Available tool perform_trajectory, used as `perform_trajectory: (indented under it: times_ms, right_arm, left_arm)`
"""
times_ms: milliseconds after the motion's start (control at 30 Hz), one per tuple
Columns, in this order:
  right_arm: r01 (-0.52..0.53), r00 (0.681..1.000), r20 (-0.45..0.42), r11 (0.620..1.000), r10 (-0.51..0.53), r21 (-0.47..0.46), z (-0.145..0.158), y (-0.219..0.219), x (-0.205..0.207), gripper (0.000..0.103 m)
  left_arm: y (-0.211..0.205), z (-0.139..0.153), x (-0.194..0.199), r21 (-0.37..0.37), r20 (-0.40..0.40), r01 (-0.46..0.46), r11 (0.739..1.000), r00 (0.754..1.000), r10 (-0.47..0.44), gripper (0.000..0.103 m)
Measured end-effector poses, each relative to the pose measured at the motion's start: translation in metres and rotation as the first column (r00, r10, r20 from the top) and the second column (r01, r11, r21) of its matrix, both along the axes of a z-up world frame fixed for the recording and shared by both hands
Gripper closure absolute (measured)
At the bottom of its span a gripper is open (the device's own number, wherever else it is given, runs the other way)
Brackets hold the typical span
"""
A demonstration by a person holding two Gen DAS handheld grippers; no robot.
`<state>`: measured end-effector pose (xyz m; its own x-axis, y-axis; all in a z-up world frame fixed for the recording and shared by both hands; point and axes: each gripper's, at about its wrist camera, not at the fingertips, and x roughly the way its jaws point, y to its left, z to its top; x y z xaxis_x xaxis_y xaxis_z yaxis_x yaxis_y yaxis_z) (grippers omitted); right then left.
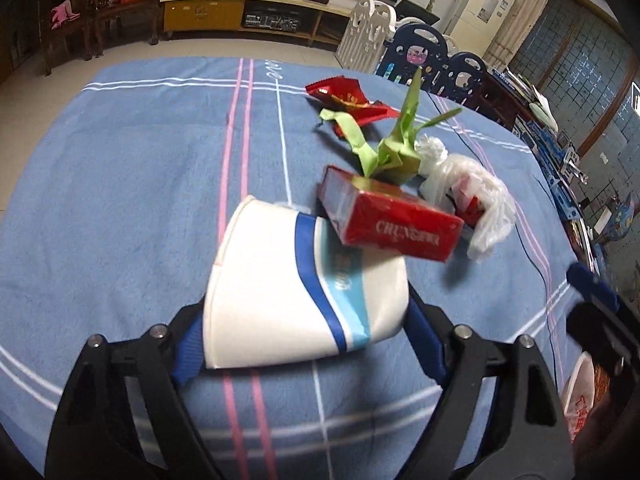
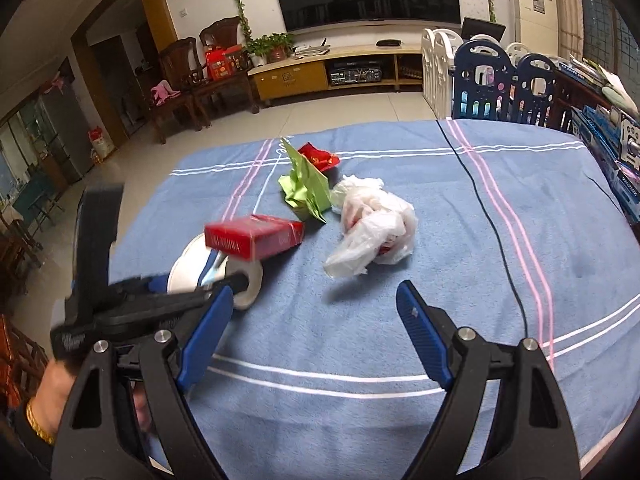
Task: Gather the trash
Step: 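Grasp the white paper cup with the left gripper while the right gripper grasps the red cigarette box, then carry the cup and cigarette box over the wastebasket and open both grippers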
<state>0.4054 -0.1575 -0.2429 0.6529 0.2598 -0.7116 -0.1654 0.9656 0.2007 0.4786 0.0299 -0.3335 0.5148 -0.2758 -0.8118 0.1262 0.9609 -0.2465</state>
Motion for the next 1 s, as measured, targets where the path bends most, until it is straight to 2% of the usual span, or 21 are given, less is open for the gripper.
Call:
perform_trajectory:
  times_ms: [100,167,200,267,367,433,500,533,567,600,667,733,867,933,1000]
  right_arm:
    - [-0.001,1.0,0.006,1.0,0.001,-0.004,0.001,0.013,0.002,0.021]
    - [-0.001,1.0,-0.002,1.0,0.001,-0.006,-0.002,0.025,0.006,0.021]
    - [0.001,1.0,-0.009,1.0,-0.001,-0.008,-0.006,0.031,0.009,0.021]
    - [0.007,0.999,-0.031,1.0,-0.007,-0.01,-0.016,0.048,0.017,0.021]
    - [0.045,0.997,-0.055,0.998,-0.047,-0.039,-0.033,0.074,0.034,0.021]
    - [0.064,0.995,-0.077,0.996,-0.068,-0.064,-0.044,0.092,0.046,0.021]
    - [0.086,0.991,-0.092,0.991,-0.095,-0.1,-0.056,0.109,0.06,0.021]
    - [0.097,0.989,-0.098,0.988,-0.109,-0.123,-0.061,0.115,0.066,0.021]
    - [0.109,0.984,-0.121,0.982,-0.128,-0.152,-0.07,0.122,0.075,0.029]
    - [0.114,0.98,-0.146,0.98,-0.137,-0.16,-0.075,0.123,0.08,0.041]
    - [0.123,0.977,-0.156,0.984,-0.143,-0.129,-0.073,0.119,0.079,0.042]
    - [0.103,0.985,-0.125,0.989,-0.116,-0.105,-0.061,0.113,0.068,0.043]
    - [0.054,0.996,-0.071,0.998,-0.056,-0.032,-0.024,0.082,0.02,0.043]
    - [0.03,0.999,-0.042,1.0,-0.03,0.001,-0.005,0.067,-0.006,0.043]
    - [0.02,1.0,0.013,1.0,-0.02,-0.012,0.022,0.047,-0.04,0.044]
  left_arm:
    - [0.017,0.02,-0.032,0.021,0.032,-0.013,1.0,0.999,0.012,0.019]
    - [0.035,0.033,-0.053,0.031,0.06,-0.065,0.997,0.996,0.063,0.019]
    - [0.05,0.041,-0.068,0.028,0.087,-0.124,0.992,0.989,0.122,0.019]
    - [0.072,0.05,-0.09,0.027,0.143,-0.232,0.972,0.964,0.226,0.019]
    - [0.102,0.06,-0.112,0.002,0.219,-0.376,0.927,0.904,0.366,0.019]
    - [0.115,0.068,-0.117,-0.024,0.265,-0.416,0.909,0.874,0.407,0.019]
    - [0.12,0.074,-0.118,-0.028,0.306,-0.427,0.904,0.857,0.414,0.019]
    - [0.12,0.076,-0.118,-0.024,0.314,-0.424,0.906,0.857,0.409,0.019]
    - [0.12,0.075,-0.118,-0.027,0.31,-0.418,0.908,0.86,0.405,0.019]
    - [0.119,0.074,-0.118,-0.031,0.303,-0.411,0.911,0.865,0.401,0.019]
    - [0.116,0.072,-0.117,-0.024,0.293,-0.398,0.917,0.874,0.387,0.019]
    - [0.111,0.072,-0.116,-0.022,0.291,-0.382,0.924,0.881,0.372,0.019]
    - [0.101,0.072,-0.115,-0.034,0.268,-0.353,0.935,0.898,0.348,0.019]
    - [0.086,0.07,-0.116,-0.016,0.245,-0.314,0.949,0.919,0.308,0.019]
    - [0.068,0.073,-0.127,-0.014,0.232,-0.276,0.961,0.934,0.272,0.019]
